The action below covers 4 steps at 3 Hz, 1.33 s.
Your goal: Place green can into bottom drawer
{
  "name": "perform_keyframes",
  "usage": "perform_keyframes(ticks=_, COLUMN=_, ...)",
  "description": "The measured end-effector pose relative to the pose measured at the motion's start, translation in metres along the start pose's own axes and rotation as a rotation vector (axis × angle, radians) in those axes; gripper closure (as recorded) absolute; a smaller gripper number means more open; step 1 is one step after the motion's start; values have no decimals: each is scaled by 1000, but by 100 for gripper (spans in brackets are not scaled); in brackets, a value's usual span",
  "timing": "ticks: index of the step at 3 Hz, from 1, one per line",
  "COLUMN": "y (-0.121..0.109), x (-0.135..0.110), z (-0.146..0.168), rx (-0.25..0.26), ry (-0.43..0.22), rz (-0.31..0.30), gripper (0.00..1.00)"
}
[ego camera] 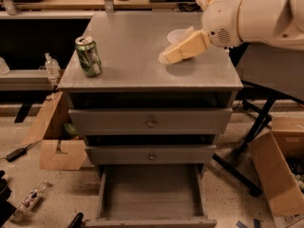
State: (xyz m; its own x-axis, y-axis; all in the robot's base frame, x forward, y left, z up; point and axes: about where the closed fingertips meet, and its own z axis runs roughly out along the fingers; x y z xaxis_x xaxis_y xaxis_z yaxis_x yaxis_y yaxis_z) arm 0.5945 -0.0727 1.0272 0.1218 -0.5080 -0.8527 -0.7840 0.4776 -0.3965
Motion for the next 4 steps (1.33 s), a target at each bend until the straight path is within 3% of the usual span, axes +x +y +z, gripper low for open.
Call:
perform_keyframes(ticks=1, y=6, x=-17, z=10, rx=-4, ry=-60, rz=16, gripper=0)
perform_keyframes(ticks=2, y=6, x=-17, z=10, rx=-4, ry=-59, rz=16, gripper=0)
perform_keyframes(ticks=3, y=18, x=-17, z=53, rx=-45, ry=-77, rz=19, gripper=0)
perform_keyframes(ticks=4, y=36, x=-15, z=126, rx=-124, ry=-114, rz=34, gripper=0)
